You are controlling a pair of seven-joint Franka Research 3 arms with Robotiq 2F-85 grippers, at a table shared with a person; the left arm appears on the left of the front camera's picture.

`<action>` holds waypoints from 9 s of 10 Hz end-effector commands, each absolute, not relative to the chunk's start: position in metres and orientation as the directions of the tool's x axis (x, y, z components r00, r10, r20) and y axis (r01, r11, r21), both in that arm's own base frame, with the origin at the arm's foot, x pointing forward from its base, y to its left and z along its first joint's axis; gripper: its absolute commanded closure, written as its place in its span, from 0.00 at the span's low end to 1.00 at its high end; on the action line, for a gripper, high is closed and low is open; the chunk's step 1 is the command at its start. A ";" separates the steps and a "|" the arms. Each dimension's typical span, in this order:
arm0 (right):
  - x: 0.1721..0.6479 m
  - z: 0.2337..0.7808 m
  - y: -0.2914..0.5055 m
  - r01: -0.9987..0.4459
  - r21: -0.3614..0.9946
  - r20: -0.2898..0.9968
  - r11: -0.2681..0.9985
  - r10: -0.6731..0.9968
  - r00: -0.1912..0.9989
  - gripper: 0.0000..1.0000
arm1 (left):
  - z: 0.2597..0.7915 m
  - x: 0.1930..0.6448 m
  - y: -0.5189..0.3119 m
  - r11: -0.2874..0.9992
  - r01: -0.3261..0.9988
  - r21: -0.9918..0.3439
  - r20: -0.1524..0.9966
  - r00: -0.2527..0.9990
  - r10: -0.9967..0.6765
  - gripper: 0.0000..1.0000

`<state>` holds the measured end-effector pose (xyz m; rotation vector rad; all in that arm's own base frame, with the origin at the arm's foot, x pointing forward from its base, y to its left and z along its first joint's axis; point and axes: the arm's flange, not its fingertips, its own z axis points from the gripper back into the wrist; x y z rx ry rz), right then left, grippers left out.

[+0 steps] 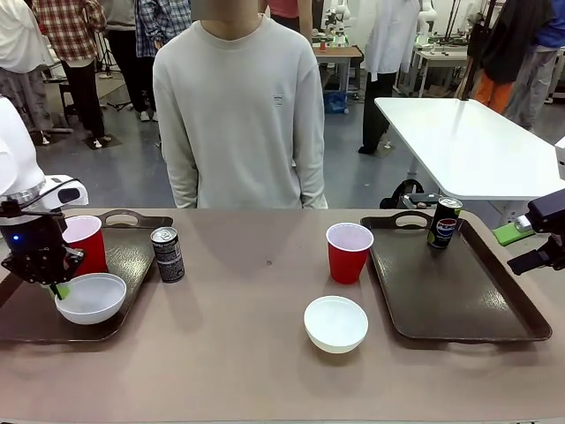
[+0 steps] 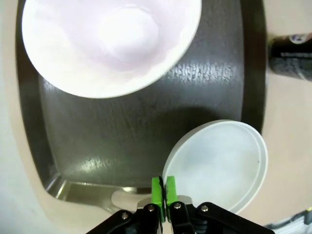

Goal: Prepare tableware on both trays.
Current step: Pick up a Picnic Bowl from the table and place it on a Handle tray.

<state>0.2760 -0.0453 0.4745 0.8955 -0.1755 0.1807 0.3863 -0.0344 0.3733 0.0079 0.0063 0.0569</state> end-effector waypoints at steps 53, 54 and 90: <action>0.199 0.461 0.187 -0.265 0.053 0.113 0.963 0.257 0.960 0.00 | 0.441 0.339 0.077 0.335 0.158 -0.929 0.226 0.958 0.175 0.28; 0.208 0.458 0.187 -0.253 0.062 0.101 0.966 0.246 0.964 0.00 | 0.441 0.339 0.077 0.335 0.158 -0.929 0.226 0.958 0.175 0.28; 0.279 0.446 0.195 -0.260 0.104 0.210 0.960 0.235 0.949 1.00 | 0.441 0.339 0.077 0.335 0.158 -0.929 0.226 0.958 0.175 0.28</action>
